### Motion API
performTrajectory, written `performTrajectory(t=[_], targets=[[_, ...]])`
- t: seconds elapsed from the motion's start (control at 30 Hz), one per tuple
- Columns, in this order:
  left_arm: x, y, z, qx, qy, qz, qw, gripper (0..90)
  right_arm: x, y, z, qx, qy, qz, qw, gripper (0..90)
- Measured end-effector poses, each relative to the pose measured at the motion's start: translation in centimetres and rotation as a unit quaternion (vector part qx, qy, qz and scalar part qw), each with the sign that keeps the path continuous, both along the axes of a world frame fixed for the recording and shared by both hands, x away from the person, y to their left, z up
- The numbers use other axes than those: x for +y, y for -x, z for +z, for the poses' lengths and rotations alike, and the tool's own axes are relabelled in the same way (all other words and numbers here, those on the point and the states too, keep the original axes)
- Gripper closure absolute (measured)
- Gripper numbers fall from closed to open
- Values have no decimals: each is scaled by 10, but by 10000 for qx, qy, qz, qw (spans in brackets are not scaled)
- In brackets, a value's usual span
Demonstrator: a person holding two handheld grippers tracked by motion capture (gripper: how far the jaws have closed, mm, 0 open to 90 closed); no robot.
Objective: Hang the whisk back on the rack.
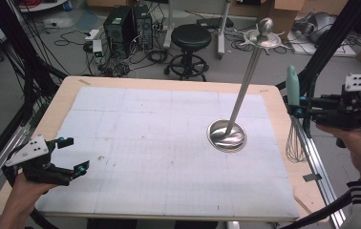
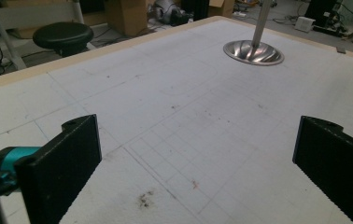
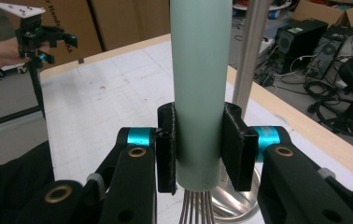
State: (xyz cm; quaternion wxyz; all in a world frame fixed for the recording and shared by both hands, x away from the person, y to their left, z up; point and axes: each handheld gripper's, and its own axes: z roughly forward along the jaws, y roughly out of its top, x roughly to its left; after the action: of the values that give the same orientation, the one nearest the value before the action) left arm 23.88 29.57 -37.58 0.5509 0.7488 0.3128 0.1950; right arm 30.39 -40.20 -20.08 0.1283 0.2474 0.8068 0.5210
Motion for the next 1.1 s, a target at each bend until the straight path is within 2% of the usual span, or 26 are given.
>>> performTrajectory(t=[0.3,0.67,1.1], targets=[[0,0,0,2,-17,-21,10000,17,-8,-12,10,-90,-212,-235,9995,692],[-1,1,0,5,-31,-16,10000,17,-5,-29,20,-79,-197,-321,9993,692],[-4,0,-1,19,-77,-41,10000,17,-6,-40,20,-40,-190,-323,9993,692]])
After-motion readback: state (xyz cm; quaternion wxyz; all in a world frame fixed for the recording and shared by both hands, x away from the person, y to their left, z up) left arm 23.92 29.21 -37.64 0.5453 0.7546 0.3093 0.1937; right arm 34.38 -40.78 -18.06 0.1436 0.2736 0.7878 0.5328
